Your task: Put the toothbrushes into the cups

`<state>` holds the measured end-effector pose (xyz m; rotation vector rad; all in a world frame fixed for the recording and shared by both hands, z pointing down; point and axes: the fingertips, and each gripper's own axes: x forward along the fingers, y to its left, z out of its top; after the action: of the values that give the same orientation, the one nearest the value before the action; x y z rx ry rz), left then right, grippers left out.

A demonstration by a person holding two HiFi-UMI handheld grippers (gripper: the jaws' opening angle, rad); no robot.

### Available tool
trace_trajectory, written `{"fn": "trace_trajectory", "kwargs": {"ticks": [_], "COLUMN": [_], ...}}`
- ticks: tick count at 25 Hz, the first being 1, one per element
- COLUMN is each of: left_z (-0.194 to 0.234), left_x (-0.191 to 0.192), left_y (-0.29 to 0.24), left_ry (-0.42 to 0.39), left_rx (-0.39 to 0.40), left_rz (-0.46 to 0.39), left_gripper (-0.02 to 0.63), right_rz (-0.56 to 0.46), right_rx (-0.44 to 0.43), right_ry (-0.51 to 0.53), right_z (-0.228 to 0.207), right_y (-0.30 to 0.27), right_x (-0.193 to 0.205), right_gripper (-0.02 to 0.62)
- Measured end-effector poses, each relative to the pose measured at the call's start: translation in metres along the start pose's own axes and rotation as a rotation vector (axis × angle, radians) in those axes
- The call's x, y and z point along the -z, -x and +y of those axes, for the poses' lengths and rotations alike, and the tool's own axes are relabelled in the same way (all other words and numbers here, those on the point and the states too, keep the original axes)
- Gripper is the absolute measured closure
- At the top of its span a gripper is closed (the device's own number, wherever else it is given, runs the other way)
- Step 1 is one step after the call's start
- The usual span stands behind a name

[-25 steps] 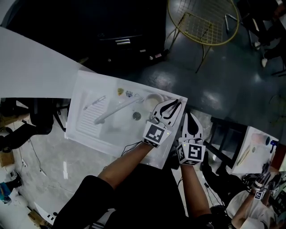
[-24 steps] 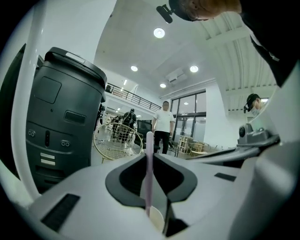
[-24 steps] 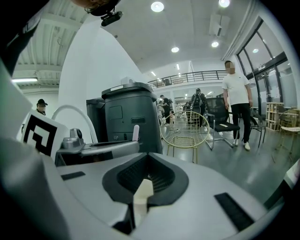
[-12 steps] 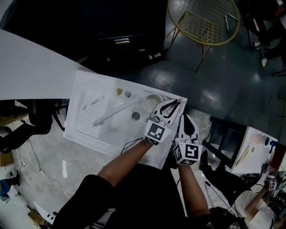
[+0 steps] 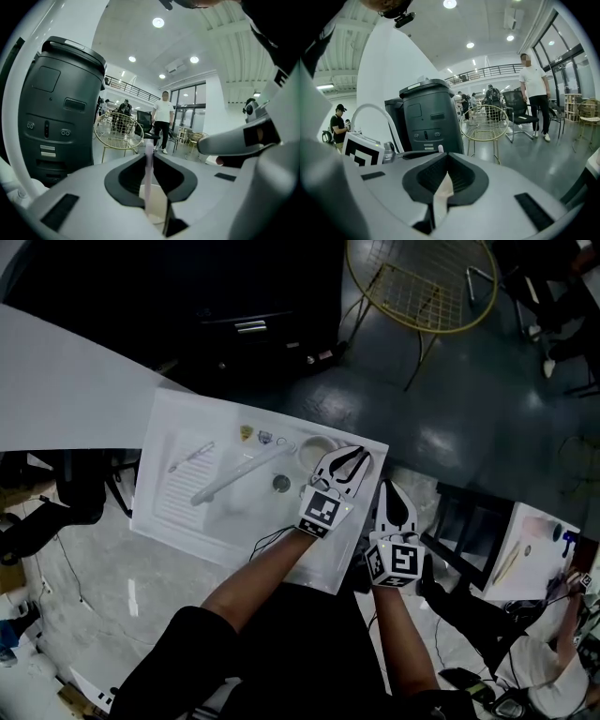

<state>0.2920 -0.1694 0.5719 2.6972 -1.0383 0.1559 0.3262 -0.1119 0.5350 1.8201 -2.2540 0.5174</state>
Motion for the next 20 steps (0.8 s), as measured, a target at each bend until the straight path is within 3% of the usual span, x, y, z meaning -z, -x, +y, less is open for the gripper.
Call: {"fn": "trace_trajectory", "kwargs": {"ticks": [15, 20], "left_z": [-0.017, -0.032], "left_x": [-0.008, -0.018], "left_y": [0.02, 0.037], "left_ry": [-0.012, 0.02], "left_rx": [-0.014, -0.02], "left_rz": [-0.026, -0.044], "left_gripper": [0.548, 0.548], "right_rz": [-0.014, -0.035], "right_rx": [0.039, 0.032], "right_ry": [-0.006, -0.009], "right_z": [-0.008, -0.004], "right_y": [0.037, 0.054], "right_x": [0.007, 0.005], "right_gripper": [0.575, 0.575]}}
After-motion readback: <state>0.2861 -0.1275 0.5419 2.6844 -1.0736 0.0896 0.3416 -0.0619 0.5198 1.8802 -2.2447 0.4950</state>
